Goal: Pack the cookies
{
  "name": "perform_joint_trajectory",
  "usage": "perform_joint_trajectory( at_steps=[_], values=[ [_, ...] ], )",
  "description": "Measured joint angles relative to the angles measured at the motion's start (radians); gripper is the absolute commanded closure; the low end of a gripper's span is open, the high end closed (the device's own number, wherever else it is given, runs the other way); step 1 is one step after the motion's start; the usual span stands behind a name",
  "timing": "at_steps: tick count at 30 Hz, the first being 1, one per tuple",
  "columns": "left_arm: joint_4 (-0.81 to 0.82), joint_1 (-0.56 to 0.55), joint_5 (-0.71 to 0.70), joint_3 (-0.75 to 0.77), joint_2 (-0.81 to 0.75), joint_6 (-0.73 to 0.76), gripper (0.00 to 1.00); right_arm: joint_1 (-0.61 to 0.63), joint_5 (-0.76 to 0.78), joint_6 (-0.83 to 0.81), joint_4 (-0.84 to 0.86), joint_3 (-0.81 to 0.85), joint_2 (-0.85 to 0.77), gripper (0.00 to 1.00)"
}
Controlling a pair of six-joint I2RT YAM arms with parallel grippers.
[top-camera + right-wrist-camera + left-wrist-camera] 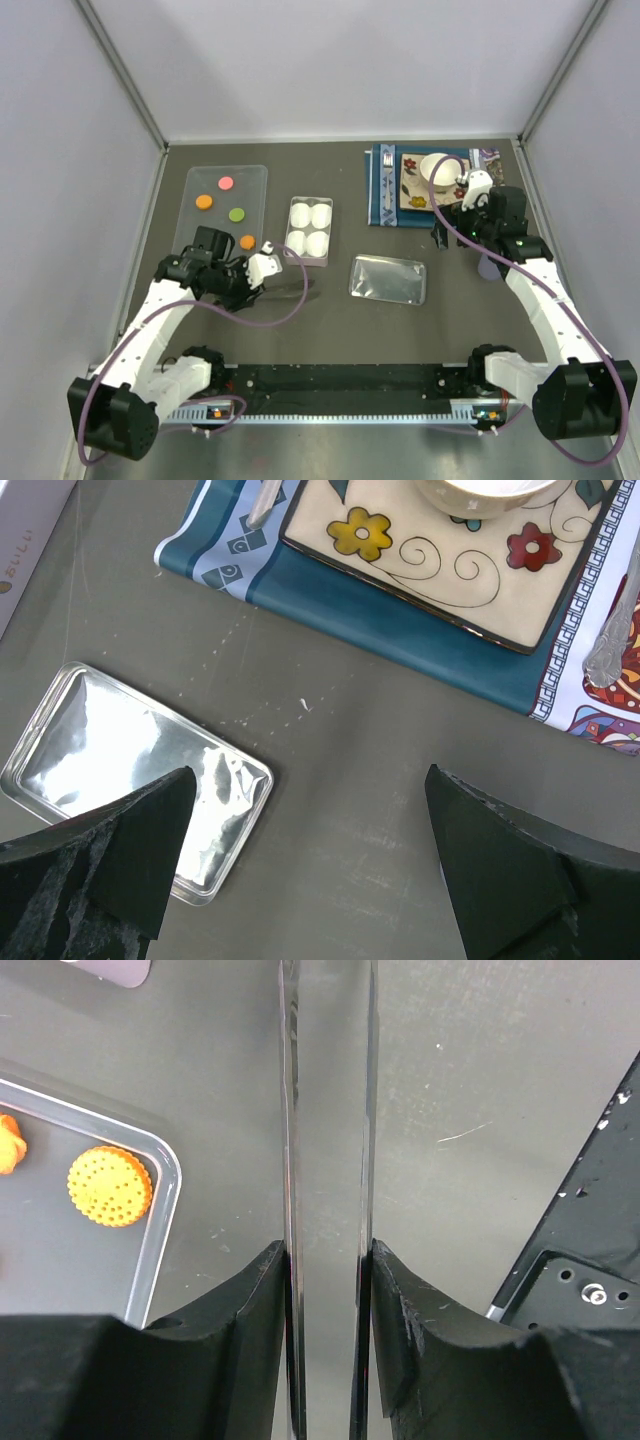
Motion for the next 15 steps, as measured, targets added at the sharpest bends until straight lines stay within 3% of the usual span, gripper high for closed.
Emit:
perform_joint_trajectory(
  at_steps=[15],
  values=[
    [-0.102,0.0,0.079,0.125,-0.036,-0.054,0.6,0.0,0.0,0.0,0.0,0.0,0.0,0.01]
  ],
)
